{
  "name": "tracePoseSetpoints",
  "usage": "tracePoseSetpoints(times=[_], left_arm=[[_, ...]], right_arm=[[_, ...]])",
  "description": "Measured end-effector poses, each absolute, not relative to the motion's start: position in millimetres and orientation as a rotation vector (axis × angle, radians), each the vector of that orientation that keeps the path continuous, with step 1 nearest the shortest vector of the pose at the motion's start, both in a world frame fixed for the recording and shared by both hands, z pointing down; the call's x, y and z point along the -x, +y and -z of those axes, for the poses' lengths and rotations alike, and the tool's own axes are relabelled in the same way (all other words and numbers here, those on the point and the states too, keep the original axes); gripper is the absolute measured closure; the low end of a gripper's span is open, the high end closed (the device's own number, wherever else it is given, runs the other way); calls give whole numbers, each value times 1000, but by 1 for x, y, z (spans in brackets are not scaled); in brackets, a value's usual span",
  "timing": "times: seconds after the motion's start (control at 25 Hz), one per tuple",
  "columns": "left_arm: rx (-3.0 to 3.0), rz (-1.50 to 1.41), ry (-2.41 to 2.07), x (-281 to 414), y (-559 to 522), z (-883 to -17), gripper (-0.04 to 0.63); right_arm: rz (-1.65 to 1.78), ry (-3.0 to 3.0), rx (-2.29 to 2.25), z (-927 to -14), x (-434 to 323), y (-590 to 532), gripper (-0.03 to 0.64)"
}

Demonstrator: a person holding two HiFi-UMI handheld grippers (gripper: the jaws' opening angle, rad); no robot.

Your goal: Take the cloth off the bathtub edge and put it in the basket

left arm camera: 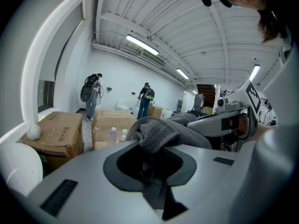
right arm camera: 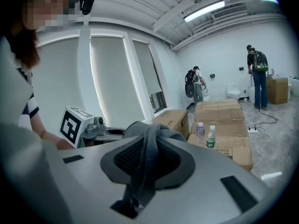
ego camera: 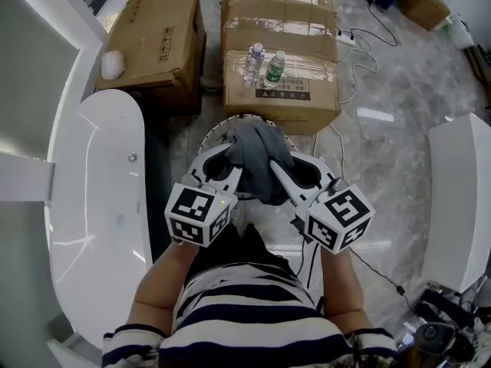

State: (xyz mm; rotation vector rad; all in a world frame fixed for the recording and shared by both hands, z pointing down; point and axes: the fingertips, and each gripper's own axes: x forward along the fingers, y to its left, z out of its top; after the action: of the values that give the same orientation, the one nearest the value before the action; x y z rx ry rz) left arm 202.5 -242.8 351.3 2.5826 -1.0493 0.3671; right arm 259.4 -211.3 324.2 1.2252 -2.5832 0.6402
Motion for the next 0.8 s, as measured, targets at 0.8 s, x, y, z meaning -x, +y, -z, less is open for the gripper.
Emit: tracePoseSetpoints(times=[0.8], left_arm=[[-2423,-643,-804,-184,-273,-514,526]], right_arm=[[-899,-2365,-1247,-475,-247,-253,534]])
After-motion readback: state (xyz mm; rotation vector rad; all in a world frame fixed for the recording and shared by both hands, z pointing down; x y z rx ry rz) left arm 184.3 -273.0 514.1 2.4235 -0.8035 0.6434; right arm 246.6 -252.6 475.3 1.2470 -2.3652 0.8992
